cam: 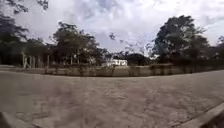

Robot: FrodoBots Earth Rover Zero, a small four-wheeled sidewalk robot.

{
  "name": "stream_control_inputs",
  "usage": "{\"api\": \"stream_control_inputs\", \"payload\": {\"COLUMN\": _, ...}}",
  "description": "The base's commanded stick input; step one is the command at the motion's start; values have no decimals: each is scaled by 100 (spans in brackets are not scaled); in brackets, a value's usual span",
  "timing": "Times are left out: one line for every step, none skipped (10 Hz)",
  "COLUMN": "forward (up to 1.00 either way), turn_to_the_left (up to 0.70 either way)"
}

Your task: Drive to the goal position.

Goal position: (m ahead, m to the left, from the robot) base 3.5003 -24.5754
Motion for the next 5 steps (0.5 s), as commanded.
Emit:
{"api": "stream_control_inputs", "payload": {"forward": 70, "turn_to_the_left": -8}}
{"api": "stream_control_inputs", "payload": {"forward": 70, "turn_to_the_left": -20}}
{"api": "stream_control_inputs", "payload": {"forward": 70, "turn_to_the_left": -35}}
{"api": "stream_control_inputs", "payload": {"forward": 70, "turn_to_the_left": -35}}
{"api": "stream_control_inputs", "payload": {"forward": 70, "turn_to_the_left": -35}}
